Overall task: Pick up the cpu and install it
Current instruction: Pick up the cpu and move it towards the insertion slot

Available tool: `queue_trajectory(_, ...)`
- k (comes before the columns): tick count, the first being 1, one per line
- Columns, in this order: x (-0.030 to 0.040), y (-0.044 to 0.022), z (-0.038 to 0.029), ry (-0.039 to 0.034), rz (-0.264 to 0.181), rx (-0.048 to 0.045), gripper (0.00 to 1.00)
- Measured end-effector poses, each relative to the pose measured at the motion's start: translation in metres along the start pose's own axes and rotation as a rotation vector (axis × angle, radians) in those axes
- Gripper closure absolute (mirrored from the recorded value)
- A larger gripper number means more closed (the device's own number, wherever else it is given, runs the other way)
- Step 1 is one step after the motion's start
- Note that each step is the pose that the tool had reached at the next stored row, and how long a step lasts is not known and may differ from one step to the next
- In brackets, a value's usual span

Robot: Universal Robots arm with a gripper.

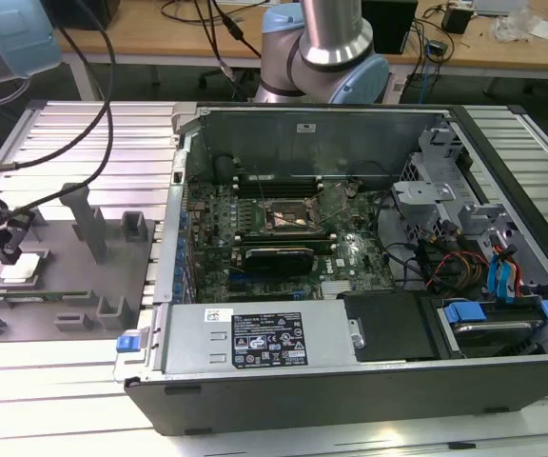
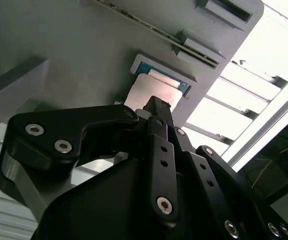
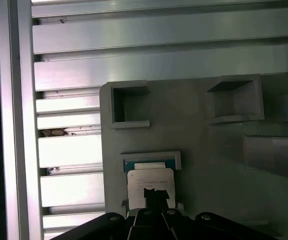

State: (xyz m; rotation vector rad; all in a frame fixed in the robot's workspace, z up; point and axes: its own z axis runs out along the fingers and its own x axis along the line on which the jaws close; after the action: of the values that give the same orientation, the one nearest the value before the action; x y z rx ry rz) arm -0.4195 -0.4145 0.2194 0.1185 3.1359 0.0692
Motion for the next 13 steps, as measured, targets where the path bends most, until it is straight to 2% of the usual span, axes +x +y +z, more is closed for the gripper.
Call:
queue_trajectory(6,0.0006,-0.0007,0.007,0.0005,0.0,0.0003,0.89)
queue_trajectory(12,0.0009,-0.0006,0.0074,0.0003,0.0,0.0001,0.89)
queue_trajectory(13,0.001,-0.0006,0.0073,0.0004,0.0,0.0001,0.84)
